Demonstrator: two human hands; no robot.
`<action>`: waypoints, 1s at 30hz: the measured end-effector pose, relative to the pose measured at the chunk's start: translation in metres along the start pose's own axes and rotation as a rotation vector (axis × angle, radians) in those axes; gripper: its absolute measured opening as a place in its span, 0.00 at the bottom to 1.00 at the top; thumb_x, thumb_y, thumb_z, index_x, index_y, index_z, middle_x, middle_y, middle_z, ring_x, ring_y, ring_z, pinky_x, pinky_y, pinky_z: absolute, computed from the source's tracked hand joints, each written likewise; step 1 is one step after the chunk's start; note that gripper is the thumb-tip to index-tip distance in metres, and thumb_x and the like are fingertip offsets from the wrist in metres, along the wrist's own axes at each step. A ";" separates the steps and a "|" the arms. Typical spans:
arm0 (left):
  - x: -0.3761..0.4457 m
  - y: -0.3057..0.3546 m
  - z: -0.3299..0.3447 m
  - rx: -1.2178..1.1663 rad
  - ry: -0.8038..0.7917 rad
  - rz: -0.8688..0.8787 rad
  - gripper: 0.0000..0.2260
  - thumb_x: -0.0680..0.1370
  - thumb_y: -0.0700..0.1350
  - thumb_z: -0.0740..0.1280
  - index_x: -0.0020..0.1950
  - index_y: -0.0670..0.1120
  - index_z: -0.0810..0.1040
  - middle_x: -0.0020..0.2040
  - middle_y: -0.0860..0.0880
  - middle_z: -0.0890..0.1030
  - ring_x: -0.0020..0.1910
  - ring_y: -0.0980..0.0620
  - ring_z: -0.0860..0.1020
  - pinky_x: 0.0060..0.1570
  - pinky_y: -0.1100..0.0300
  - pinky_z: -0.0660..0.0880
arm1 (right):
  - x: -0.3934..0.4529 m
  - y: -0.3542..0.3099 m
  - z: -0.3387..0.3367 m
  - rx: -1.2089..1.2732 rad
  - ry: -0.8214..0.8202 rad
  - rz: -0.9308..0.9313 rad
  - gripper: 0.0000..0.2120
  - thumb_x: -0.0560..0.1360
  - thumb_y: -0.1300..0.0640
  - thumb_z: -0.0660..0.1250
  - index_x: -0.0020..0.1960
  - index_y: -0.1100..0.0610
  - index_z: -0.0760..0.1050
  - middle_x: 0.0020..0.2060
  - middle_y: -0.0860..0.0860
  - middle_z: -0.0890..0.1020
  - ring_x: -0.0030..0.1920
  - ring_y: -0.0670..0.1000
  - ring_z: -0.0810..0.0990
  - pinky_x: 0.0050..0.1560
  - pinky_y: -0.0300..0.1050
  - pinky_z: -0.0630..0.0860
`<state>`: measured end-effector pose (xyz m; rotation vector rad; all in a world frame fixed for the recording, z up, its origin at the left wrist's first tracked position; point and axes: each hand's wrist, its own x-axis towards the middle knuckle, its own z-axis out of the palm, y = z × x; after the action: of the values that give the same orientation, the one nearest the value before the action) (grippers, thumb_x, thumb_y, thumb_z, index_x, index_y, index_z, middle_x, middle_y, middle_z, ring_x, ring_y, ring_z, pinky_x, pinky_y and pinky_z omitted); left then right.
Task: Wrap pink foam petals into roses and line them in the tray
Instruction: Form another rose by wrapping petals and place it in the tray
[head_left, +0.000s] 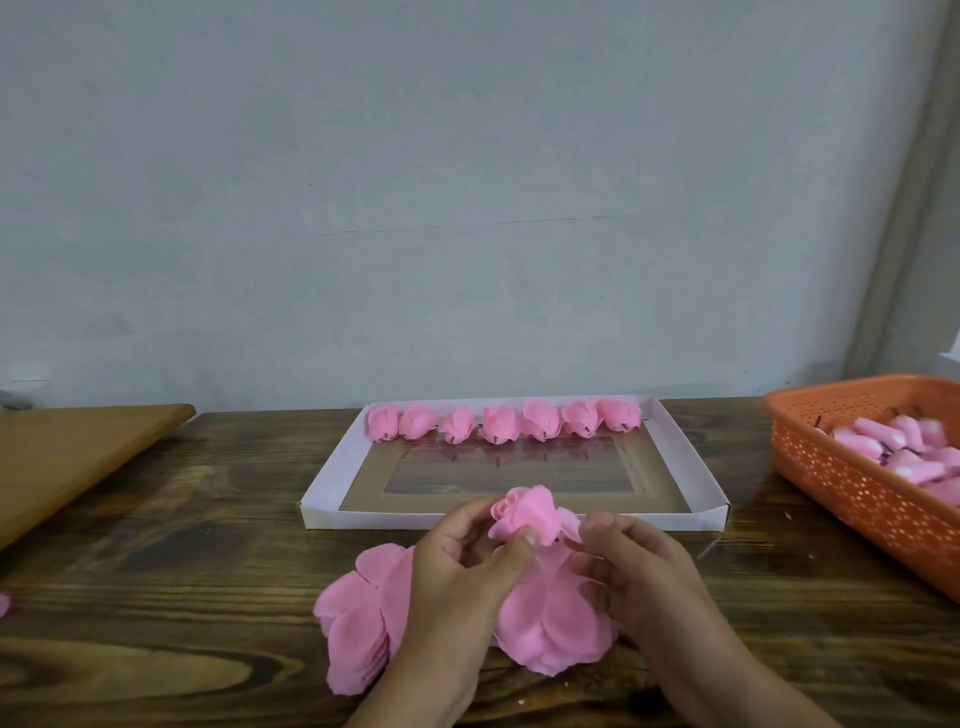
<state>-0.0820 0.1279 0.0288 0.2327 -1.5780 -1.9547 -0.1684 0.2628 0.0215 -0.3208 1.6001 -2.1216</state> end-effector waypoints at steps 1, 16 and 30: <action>0.000 -0.001 0.000 0.020 -0.006 0.021 0.15 0.65 0.41 0.82 0.50 0.52 0.87 0.47 0.46 0.88 0.46 0.53 0.85 0.42 0.64 0.80 | 0.000 0.000 -0.001 0.026 0.014 0.005 0.15 0.68 0.57 0.77 0.51 0.61 0.81 0.43 0.59 0.86 0.38 0.52 0.83 0.38 0.44 0.78; -0.003 -0.019 0.000 0.245 -0.065 0.239 0.13 0.70 0.50 0.78 0.53 0.56 0.86 0.52 0.49 0.87 0.56 0.47 0.85 0.52 0.55 0.82 | -0.011 -0.005 0.007 -0.017 0.049 -0.328 0.08 0.72 0.65 0.73 0.50 0.60 0.80 0.41 0.58 0.86 0.37 0.51 0.85 0.35 0.38 0.79; -0.003 -0.021 0.002 0.242 -0.101 0.279 0.12 0.73 0.42 0.76 0.54 0.55 0.85 0.51 0.46 0.87 0.54 0.45 0.85 0.50 0.52 0.83 | -0.020 -0.011 0.018 -0.122 -0.029 -0.390 0.10 0.64 0.50 0.74 0.42 0.53 0.86 0.38 0.57 0.86 0.39 0.49 0.84 0.48 0.49 0.77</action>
<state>-0.0877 0.1336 0.0085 0.0084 -1.8072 -1.5848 -0.1454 0.2599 0.0389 -0.7544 1.7685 -2.2848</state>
